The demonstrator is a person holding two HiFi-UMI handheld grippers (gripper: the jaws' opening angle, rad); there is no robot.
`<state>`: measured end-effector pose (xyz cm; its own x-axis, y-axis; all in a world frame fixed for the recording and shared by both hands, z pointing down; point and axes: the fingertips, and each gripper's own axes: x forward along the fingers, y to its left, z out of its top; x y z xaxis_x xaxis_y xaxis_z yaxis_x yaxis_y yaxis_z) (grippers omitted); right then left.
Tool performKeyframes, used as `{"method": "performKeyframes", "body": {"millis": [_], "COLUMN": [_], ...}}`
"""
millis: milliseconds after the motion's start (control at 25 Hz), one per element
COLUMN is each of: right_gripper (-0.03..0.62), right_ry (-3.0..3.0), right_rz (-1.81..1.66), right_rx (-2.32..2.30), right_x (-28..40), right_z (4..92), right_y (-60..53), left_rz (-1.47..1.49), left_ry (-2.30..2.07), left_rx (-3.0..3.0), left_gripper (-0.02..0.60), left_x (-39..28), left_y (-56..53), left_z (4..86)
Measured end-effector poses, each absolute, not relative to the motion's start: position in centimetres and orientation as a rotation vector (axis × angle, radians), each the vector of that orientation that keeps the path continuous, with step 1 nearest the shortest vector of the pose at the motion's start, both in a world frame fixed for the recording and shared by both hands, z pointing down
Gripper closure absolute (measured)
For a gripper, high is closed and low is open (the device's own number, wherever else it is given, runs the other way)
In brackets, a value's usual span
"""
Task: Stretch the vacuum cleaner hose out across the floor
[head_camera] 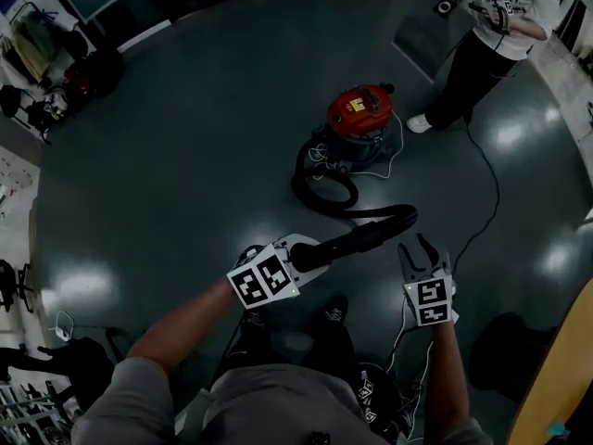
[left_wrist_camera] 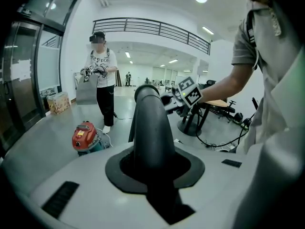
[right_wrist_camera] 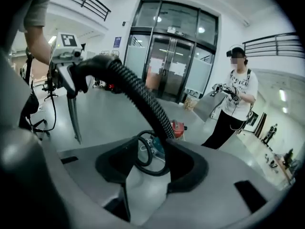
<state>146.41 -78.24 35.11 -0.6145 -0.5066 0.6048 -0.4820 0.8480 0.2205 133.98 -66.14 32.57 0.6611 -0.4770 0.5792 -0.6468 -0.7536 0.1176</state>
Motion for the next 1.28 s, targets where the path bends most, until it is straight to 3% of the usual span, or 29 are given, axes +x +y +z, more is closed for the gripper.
{"method": "performKeyframes", "body": {"millis": [120, 280, 840, 880, 920, 960, 1120, 1280], "right_gripper": [0.42, 0.328, 0.323, 0.34, 0.433, 0.478, 0.485, 0.491], "right_ry": [-2.405, -2.407, -2.164, -2.157, -2.153, -2.158, -2.253, -2.391], "right_rz": [-0.12, -0.237, -0.426, -0.483, -0.527, -0.542, -0.39, -0.164], "right_rx": [0.686, 0.535, -0.01, -0.028, -0.033, -0.029, 0.05, 0.247], "right_x": [142.7, 135.8, 125.6, 125.4, 125.3, 125.4, 125.4, 125.3], "right_z": [30.5, 26.1, 26.4, 26.1, 25.7, 25.2, 23.3, 21.4], "right_y": [-74.4, -67.4, -56.6, -56.2, -55.9, -55.6, -54.0, -53.7], "left_rz": [0.794, 0.818, 1.123, 1.147, 1.176, 1.213, 1.332, 1.268], "left_ry": [-0.806, -0.689, -0.4, -0.405, -0.412, -0.42, -0.485, -0.628], "left_rx": [2.612, 2.683, 2.862, 2.869, 2.873, 2.872, 2.856, 2.913], "left_gripper": [0.485, 0.485, 0.485, 0.484, 0.485, 0.485, 0.483, 0.467], "left_x": [132.0, 128.4, 120.9, 120.8, 120.8, 120.8, 120.1, 119.8], "left_y": [-63.3, -58.5, -51.0, -51.1, -51.2, -51.4, -52.0, -54.3], "left_z": [32.3, 31.0, 26.9, 26.5, 26.1, 25.8, 24.4, 23.4]}}
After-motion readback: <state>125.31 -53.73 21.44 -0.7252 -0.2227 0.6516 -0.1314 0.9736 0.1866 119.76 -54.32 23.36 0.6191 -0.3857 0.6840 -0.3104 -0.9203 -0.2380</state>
